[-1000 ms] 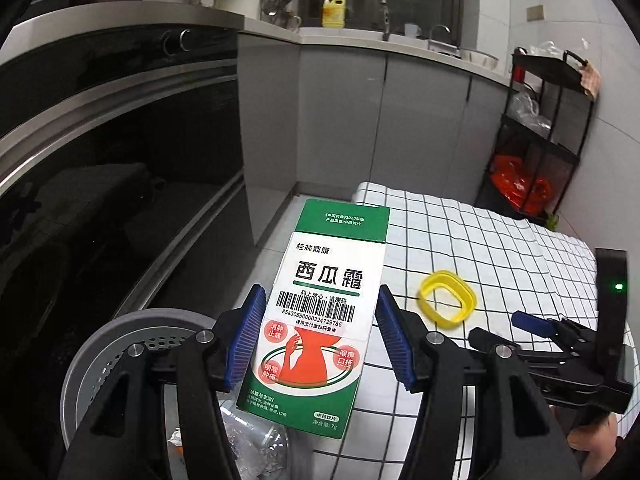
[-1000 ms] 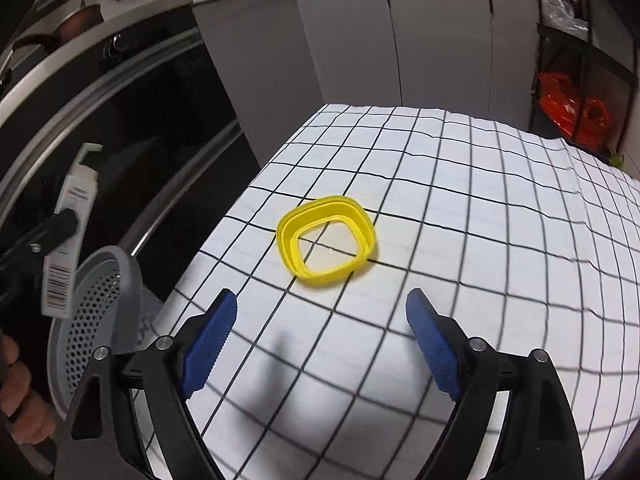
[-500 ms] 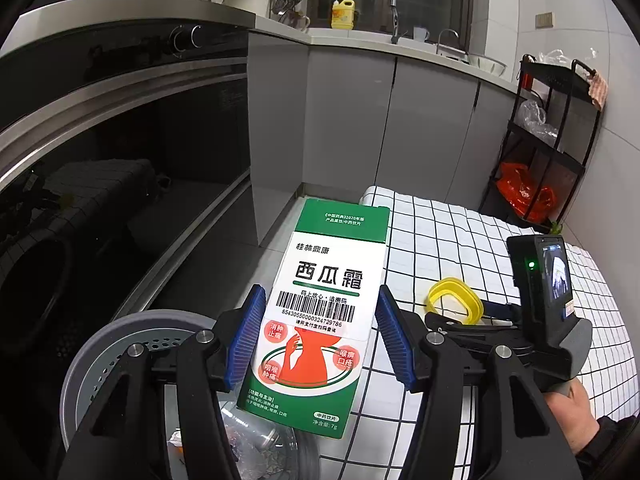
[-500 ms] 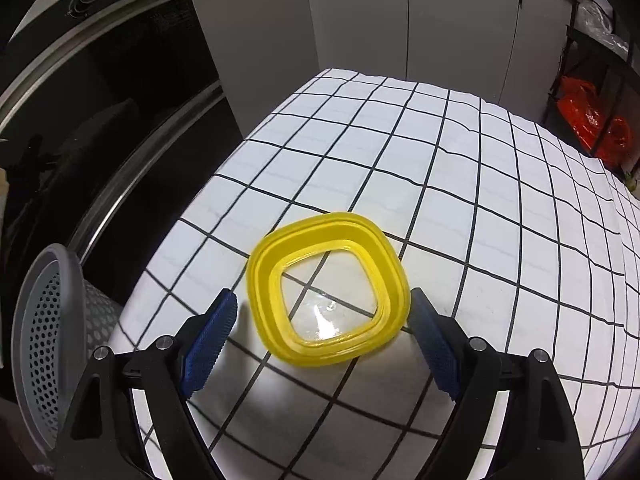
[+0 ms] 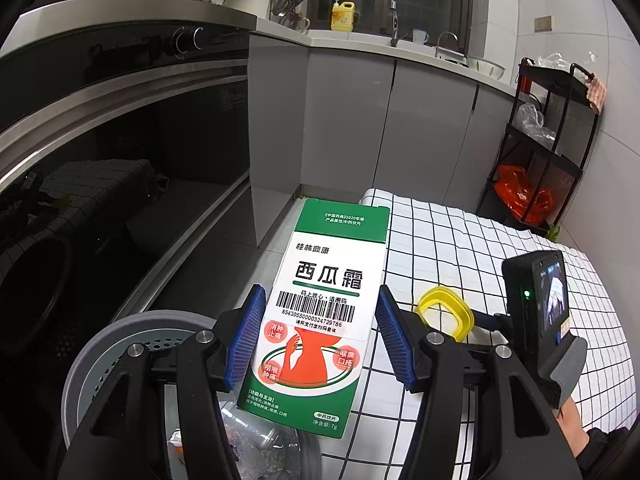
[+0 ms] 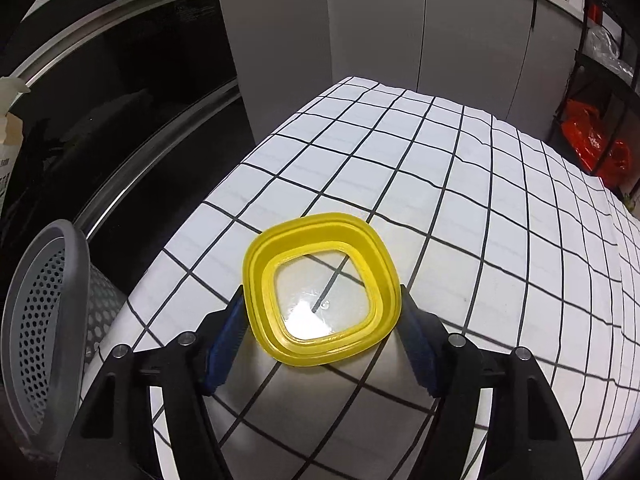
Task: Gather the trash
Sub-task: 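Grasp the yellow lid with the right tool while the left tool holds the carton, then carry carton and lid over the basket and open both tools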
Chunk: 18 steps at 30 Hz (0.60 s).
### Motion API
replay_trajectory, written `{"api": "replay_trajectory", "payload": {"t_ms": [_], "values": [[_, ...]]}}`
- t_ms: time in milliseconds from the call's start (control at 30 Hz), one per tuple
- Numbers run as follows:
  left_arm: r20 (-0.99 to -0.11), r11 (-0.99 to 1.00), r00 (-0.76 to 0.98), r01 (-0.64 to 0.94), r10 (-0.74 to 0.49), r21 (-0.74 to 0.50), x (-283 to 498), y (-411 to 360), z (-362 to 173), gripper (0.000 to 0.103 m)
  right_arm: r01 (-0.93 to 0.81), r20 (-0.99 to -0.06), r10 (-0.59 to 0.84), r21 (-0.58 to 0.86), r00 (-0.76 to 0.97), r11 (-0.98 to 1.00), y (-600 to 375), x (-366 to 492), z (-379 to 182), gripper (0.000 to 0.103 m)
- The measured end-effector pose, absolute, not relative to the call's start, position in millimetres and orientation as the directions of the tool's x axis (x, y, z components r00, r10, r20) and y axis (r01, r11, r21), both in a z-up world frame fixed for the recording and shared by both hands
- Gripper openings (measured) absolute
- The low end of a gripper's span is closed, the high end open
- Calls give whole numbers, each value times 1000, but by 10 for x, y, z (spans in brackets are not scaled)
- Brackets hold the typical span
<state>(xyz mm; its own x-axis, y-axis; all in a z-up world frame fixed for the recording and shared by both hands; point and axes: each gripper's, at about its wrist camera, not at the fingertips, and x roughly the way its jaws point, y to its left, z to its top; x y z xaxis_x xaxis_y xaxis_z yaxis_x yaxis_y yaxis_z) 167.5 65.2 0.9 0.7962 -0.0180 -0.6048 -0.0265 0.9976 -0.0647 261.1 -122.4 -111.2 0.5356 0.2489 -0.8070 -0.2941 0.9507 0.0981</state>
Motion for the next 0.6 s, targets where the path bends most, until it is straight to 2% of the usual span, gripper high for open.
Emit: {"api": "replay_trajectory", "payload": {"t_ms": [267,600], "values": [[-599,997,800,-29,-19,-70,1670,659,16,55,-253,-776,323,216,542,943,-1423,2442,-1080,68],[-581,999,814,-32,1,-43,1581,675,70,55,-265,-744,315,191,589,945,-1418,2392,-920,68]]}}
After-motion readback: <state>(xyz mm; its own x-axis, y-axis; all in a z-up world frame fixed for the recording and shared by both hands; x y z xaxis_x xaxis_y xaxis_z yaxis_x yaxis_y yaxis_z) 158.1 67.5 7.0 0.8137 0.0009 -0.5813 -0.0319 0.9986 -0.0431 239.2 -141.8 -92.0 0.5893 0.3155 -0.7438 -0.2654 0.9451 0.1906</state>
